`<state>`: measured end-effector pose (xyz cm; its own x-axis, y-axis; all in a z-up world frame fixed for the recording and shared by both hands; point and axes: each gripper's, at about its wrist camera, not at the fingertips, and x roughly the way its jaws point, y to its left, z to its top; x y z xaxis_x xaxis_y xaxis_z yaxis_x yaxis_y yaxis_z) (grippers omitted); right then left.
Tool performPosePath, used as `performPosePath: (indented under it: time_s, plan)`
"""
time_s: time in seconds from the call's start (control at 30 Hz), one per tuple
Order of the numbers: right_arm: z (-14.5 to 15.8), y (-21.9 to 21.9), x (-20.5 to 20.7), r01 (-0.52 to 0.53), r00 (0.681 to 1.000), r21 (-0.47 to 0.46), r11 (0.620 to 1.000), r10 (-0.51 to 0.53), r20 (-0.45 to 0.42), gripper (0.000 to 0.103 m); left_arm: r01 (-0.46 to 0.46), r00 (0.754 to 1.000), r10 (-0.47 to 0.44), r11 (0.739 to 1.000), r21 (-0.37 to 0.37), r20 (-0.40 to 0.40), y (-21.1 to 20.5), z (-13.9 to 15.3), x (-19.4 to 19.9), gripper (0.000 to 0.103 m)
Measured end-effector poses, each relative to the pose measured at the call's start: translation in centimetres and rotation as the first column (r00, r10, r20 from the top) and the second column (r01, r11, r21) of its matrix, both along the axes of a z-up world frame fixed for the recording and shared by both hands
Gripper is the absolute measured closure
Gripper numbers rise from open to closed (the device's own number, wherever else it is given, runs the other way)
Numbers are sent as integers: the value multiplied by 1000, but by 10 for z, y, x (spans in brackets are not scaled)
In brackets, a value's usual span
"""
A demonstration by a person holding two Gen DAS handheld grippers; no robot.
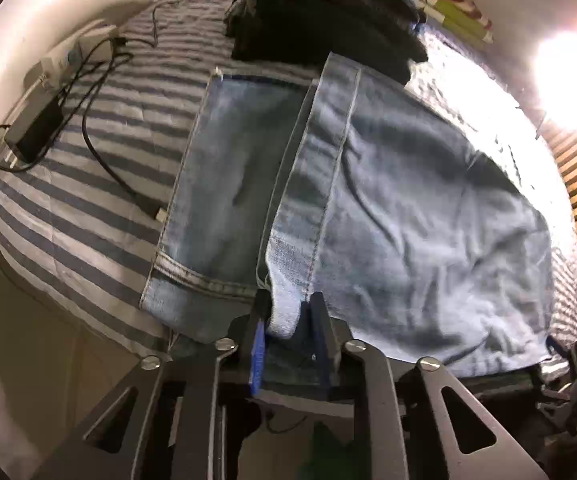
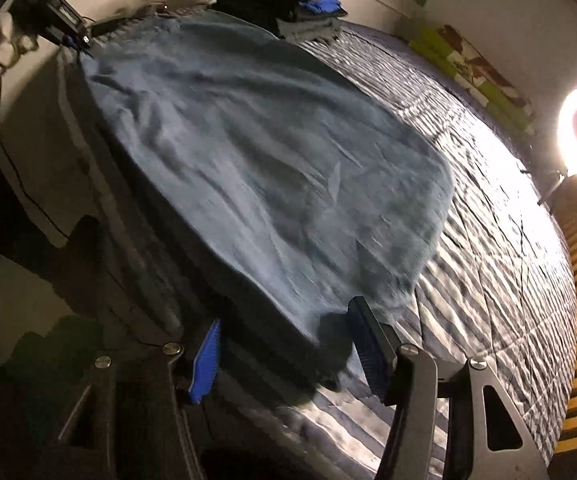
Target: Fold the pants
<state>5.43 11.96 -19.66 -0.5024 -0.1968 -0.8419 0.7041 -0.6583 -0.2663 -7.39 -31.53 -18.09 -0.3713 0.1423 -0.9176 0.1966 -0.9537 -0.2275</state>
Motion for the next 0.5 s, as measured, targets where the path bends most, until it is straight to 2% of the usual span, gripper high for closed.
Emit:
performPosePath:
  time_s: [0.03, 0.1, 0.2, 0.37, 0.43, 0.47, 0.5]
  plan:
    - [0, 1, 0, 2, 1000, 0, 1000, -2, -1, 50, -5, 1000, 5, 1000, 9, -13, -1, 6, 1, 85]
    - [1, 4, -2, 3, 1000, 11, 1000, -3, -1, 64, -16, 999, 17, 1000, 27, -34, -2, 16, 4, 88]
    - [3, 5, 0, -4, 1000, 25, 1000, 4, -12, 78, -24, 998, 28, 998, 61, -59, -6, 34, 12, 90]
    - [4, 6, -3, -16, 1000, 33, 999, 17, -6, 80, -37, 998, 39, 998, 52, -45, -6, 28, 7, 90]
    - [2, 6, -6, -13, 1000, 35, 999, 13, -6, 80, -55, 998, 57, 996, 66, -17, -7, 13, 1, 82]
    - [2, 5, -7, -8, 1000, 34, 999, 8, -6, 80, -49, 999, 49, 997, 62, 10, -7, 5, -2, 75]
    - [1, 6, -7, -4, 1000, 31, 1000, 4, -6, 80, -42, 999, 41, 998, 56, 23, -6, -1, -2, 56]
